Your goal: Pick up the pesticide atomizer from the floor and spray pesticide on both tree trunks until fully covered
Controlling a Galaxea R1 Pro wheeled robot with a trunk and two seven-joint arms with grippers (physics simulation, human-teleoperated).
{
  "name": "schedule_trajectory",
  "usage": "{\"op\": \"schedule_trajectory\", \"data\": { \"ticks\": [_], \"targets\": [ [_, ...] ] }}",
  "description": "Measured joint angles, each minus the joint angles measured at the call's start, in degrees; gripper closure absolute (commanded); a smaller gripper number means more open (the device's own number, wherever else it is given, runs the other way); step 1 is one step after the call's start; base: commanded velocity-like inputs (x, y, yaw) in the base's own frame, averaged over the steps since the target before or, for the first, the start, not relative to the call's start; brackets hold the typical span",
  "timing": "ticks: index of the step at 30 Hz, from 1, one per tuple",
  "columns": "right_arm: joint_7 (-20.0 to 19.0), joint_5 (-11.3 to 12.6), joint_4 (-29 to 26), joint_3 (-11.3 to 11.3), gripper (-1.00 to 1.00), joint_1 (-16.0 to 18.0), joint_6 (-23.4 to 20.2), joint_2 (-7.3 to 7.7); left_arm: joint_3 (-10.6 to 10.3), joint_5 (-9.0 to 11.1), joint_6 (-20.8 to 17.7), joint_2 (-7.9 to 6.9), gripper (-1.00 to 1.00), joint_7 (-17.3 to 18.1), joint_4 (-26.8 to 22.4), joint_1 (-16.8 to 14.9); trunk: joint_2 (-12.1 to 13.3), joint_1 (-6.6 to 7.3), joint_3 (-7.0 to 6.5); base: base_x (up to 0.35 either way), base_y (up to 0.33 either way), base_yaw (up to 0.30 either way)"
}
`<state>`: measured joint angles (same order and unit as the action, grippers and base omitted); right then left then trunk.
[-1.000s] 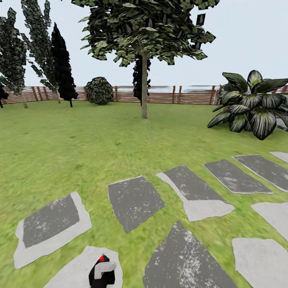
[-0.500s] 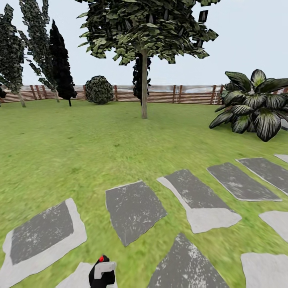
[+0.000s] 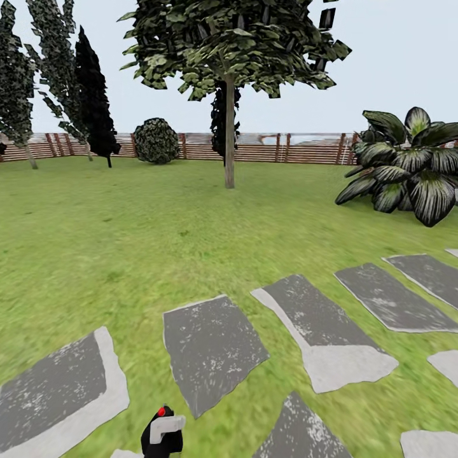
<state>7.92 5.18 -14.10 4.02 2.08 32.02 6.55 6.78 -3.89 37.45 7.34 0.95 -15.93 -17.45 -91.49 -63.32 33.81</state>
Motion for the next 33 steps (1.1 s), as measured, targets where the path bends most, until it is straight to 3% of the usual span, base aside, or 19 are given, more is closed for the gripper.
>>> {"op": "schedule_trajectory", "data": {
  "ticks": [15, 24, 33],
  "targets": [
    [0.00, 0.00, 0.00, 0.00, -1.00, 0.00, 0.00, -0.15, -0.16, 0.02, 0.00, 0.00, 1.00, 0.00, 0.00, 0.00, 0.00, 0.00, 0.01, 0.350, 0.000, 0.000],
    [-0.08, -0.01, 0.07, -0.01, -1.00, 0.00, 0.00, -1.52, -0.18, 0.00, 0.00, 0.00, 1.00, 0.00, 0.00, 0.00, 0.00, 0.00, 0.01, 0.350, 0.000, 0.000],
    [-0.09, 0.00, 0.09, -0.01, -1.00, 0.00, 0.00, -1.98, -0.18, 0.00, 0.00, 0.00, 1.00, 0.00, 0.00, 0.00, 0.00, 0.00, 0.01, 0.350, 0.000, 0.000]
  ]
}}
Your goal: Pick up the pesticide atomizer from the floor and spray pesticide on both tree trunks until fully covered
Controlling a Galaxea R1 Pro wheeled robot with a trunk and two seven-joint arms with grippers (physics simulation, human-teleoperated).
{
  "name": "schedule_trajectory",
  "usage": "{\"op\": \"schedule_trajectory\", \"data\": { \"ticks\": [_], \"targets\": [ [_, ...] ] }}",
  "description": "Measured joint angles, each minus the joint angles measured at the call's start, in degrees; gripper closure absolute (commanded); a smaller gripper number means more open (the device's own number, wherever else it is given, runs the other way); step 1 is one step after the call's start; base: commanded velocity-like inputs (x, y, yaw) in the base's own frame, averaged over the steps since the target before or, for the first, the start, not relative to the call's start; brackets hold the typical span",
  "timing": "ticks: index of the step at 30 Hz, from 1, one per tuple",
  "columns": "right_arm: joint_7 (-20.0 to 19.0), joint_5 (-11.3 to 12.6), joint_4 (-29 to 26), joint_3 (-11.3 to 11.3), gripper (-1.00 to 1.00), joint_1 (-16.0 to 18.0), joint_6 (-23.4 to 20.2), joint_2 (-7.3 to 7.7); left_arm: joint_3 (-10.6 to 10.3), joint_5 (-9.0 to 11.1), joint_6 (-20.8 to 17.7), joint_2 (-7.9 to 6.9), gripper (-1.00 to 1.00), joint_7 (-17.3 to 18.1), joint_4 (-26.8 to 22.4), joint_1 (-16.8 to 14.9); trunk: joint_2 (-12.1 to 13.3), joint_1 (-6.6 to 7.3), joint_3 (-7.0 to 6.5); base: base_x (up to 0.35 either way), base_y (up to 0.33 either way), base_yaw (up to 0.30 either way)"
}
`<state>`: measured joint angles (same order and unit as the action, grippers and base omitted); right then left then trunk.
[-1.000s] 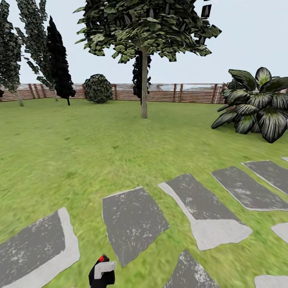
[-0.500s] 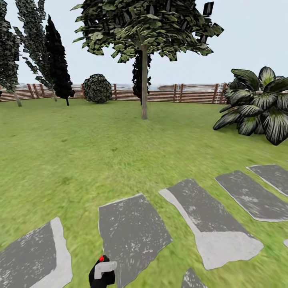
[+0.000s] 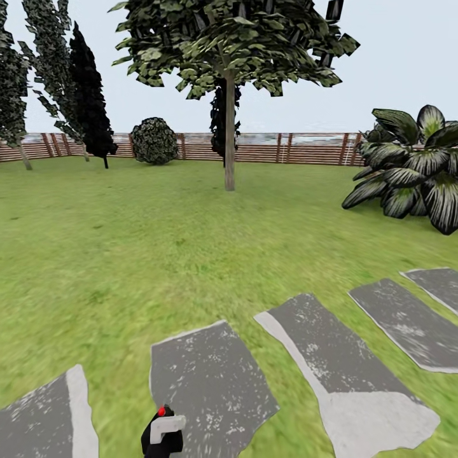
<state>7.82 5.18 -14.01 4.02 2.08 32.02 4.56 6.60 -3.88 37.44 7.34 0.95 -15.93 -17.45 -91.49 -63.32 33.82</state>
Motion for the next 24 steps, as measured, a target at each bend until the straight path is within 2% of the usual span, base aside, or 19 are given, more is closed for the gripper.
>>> {"op": "schedule_trajectory", "data": {
  "ticks": [21, 24],
  "targets": [
    [0.01, 0.01, 0.00, 0.09, -1.00, 0.00, 0.00, 0.00, 0.07, -0.01, -0.06, 0.00, 1.00, 0.00, 0.08, 0.00, 0.00, 0.00, 0.00, 0.350, 0.000, 0.000],
    [0.01, 0.00, 0.00, 0.09, -1.00, 0.00, 0.00, 0.01, 0.05, -0.01, -1.10, 0.00, 1.00, 0.01, 0.09, 0.00, 0.00, 0.00, 0.00, 0.350, 0.010, 0.000]
  ]
}}
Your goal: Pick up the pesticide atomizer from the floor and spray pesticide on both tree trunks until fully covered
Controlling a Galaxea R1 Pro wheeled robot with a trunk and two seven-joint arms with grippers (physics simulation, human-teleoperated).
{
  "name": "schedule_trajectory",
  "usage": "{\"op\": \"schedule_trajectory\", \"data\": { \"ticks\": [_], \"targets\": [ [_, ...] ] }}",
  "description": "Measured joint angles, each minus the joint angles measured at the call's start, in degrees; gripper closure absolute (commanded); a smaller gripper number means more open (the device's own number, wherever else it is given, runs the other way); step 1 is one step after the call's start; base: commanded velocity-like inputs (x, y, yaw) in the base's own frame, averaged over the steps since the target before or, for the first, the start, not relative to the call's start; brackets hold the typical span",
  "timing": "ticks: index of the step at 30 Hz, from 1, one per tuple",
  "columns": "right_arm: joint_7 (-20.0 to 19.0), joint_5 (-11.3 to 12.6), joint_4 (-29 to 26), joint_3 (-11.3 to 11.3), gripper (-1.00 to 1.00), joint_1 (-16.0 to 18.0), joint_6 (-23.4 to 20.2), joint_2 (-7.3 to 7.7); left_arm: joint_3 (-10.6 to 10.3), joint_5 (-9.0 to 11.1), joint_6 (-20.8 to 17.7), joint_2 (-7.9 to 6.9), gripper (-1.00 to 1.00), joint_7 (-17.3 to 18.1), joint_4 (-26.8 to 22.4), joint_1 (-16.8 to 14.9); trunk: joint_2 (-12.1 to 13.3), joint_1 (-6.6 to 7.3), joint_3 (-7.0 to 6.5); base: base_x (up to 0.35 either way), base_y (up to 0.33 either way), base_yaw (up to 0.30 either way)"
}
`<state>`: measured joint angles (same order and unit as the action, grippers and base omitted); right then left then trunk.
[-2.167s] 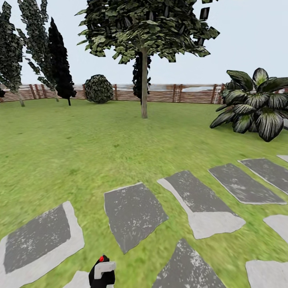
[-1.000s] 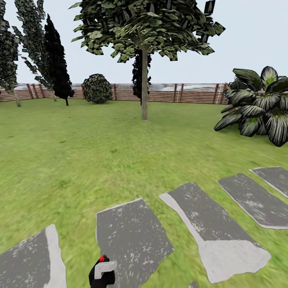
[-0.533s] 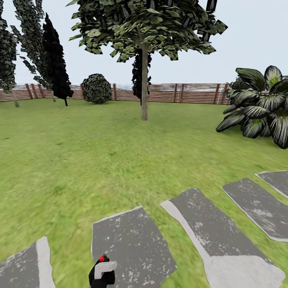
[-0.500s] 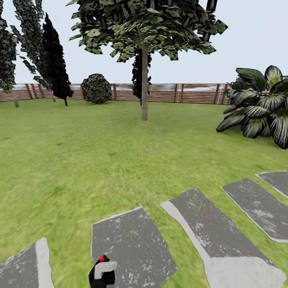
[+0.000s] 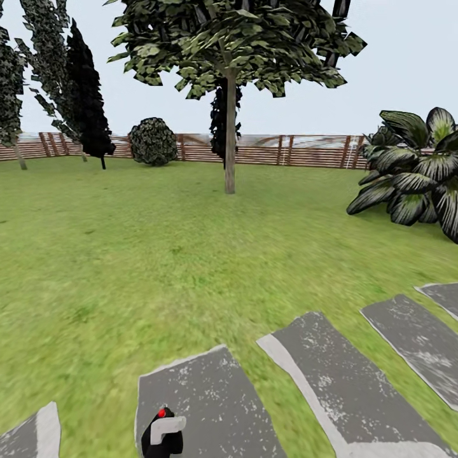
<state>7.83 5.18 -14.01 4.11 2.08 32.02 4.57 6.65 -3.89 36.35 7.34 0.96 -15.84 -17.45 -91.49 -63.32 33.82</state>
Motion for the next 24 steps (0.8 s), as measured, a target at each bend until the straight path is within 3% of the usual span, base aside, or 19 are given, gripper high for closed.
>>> {"op": "schedule_trajectory", "data": {
  "ticks": [2, 6, 15, 21, 24],
  "targets": [
    [0.00, 0.00, 0.00, 0.00, -1.00, 0.00, 0.00, 0.03, -0.06, 0.05, -3.11, 0.00, 1.00, -0.01, -0.05, 0.00, 0.00, 0.00, 0.00, 0.350, 0.043, 0.000],
    [0.00, 0.00, 0.00, 0.00, -1.00, 0.00, 0.00, 0.06, 0.01, 0.11, -5.01, -0.11, 1.00, -0.06, -0.16, 0.00, 0.00, 0.00, 0.00, 0.350, 0.017, 0.000],
    [0.00, 0.00, 0.00, 0.00, -1.00, 0.00, 0.00, 0.08, 0.27, 0.17, -1.69, -1.45, 1.00, -0.17, -0.12, 0.00, 0.00, 0.00, 0.00, 0.350, 0.003, 0.000],
    [0.00, 0.00, 0.00, 0.00, -1.00, 0.00, 0.00, 0.06, 0.28, 0.32, -1.37, -3.94, 1.00, -0.28, -0.09, -0.01, 0.00, 0.00, 0.00, 0.350, 0.000, 0.000],
    [0.00, 0.01, 0.00, 0.01, -1.00, 0.00, 0.00, 0.05, 0.09, 0.22, -1.37, -4.49, 1.00, -0.26, -0.10, 0.00, -0.01, 0.01, 0.00, 0.350, 0.000, 0.000]
  ]
}}
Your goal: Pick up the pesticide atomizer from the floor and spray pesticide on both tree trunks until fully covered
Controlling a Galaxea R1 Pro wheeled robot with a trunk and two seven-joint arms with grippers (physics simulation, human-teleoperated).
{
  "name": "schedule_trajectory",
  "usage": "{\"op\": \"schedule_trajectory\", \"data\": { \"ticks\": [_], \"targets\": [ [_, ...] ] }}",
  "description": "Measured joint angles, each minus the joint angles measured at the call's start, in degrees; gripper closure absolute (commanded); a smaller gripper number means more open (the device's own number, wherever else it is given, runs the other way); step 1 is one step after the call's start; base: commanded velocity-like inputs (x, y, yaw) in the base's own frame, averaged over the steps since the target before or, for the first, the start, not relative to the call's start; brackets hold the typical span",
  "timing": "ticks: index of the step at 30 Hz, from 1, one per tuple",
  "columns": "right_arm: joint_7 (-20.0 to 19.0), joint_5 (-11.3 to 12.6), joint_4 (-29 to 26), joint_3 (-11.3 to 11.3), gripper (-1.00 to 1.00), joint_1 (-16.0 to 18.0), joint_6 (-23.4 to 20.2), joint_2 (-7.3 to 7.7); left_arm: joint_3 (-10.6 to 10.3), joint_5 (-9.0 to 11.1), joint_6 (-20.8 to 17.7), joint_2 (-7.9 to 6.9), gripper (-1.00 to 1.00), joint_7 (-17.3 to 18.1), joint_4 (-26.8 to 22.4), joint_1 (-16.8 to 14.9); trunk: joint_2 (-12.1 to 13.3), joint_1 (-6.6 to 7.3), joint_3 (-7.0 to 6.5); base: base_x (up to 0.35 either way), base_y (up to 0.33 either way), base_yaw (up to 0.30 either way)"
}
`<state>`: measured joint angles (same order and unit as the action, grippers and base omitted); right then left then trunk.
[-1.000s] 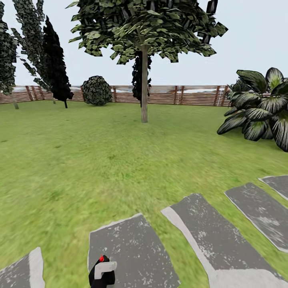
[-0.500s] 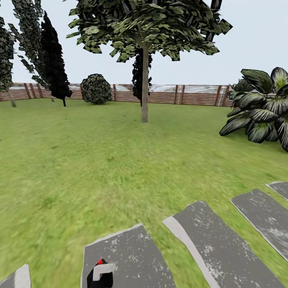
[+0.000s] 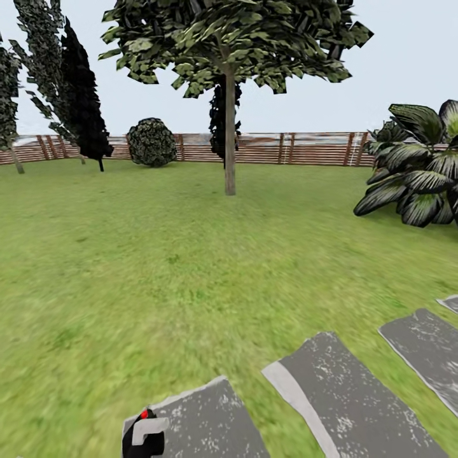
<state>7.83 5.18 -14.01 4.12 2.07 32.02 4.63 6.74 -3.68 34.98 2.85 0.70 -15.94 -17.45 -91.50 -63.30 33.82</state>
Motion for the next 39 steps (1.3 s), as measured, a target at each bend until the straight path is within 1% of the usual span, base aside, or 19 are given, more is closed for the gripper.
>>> {"op": "schedule_trajectory", "data": {
  "ticks": [6, 39],
  "targets": [
    [0.00, -0.01, 0.00, -0.01, -1.00, 0.00, 0.00, -0.01, -0.27, -0.13, -0.04, -0.24, 1.00, 0.01, 0.08, 0.00, 0.01, -0.01, 0.00, 0.350, 0.000, 0.000],
    [0.00, -0.01, 0.00, -0.01, -1.00, 0.00, 0.00, 0.03, -0.30, -0.13, -0.26, -0.26, 1.00, 0.01, 0.09, 0.00, 0.01, -0.01, 0.00, 0.350, 0.000, -0.011]
  ]
}}
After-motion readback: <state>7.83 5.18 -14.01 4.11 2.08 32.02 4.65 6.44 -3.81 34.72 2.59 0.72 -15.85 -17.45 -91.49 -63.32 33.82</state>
